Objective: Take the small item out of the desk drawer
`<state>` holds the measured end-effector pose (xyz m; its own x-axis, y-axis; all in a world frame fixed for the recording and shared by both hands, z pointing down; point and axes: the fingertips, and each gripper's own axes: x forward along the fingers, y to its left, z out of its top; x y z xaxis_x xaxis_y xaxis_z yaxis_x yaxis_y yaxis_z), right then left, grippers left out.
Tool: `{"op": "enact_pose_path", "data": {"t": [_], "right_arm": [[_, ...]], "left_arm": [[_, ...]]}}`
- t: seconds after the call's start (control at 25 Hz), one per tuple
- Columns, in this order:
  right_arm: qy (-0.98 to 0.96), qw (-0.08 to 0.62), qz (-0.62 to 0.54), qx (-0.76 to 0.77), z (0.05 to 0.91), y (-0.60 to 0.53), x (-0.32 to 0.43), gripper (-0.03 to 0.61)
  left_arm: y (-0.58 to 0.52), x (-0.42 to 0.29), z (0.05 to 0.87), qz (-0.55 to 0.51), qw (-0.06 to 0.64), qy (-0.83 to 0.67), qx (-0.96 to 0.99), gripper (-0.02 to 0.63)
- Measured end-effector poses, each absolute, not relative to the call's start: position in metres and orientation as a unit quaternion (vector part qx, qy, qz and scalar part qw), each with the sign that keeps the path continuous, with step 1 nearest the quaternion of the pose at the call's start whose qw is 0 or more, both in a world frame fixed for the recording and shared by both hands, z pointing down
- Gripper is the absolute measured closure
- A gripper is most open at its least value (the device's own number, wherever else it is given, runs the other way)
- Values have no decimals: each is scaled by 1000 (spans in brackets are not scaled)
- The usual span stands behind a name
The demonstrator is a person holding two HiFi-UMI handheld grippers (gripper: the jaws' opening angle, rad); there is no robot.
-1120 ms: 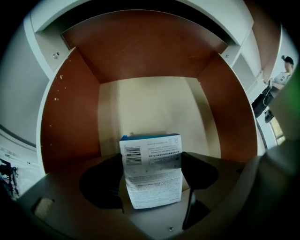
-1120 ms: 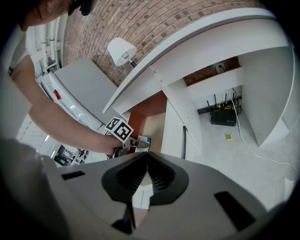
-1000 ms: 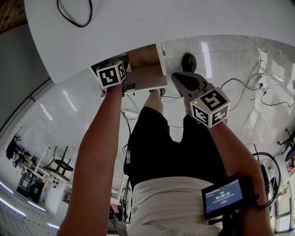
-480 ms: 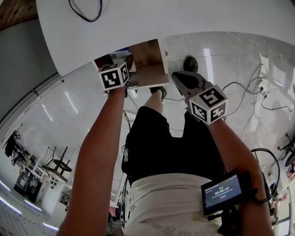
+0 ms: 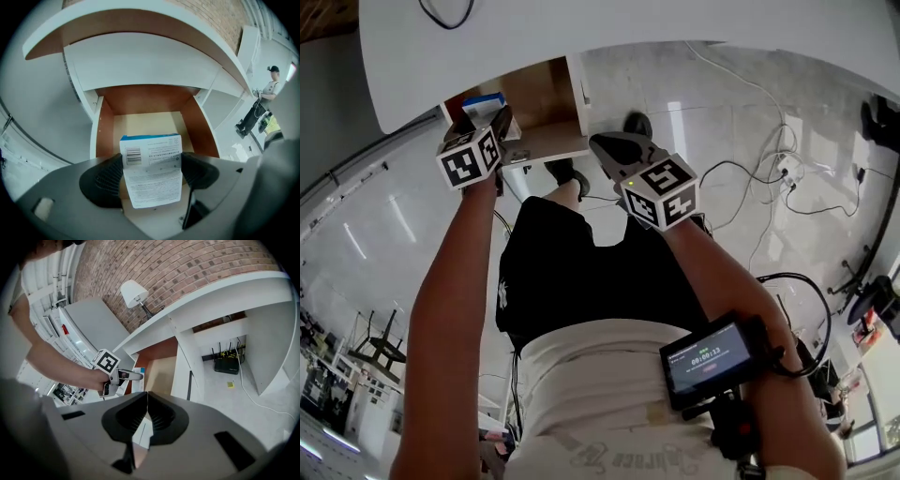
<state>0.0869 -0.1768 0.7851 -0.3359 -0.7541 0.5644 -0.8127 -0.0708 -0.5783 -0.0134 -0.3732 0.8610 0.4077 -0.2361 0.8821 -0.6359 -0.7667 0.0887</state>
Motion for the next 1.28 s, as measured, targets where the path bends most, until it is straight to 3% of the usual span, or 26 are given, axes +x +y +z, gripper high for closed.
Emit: {"op": "enact_pose_path", "data": {"t": [1.28], "right_arm": [[-699,66,385,599,678,-195,119,572]], "left_arm": [[-359,-28,693,308,256,-293,868,222]]}}
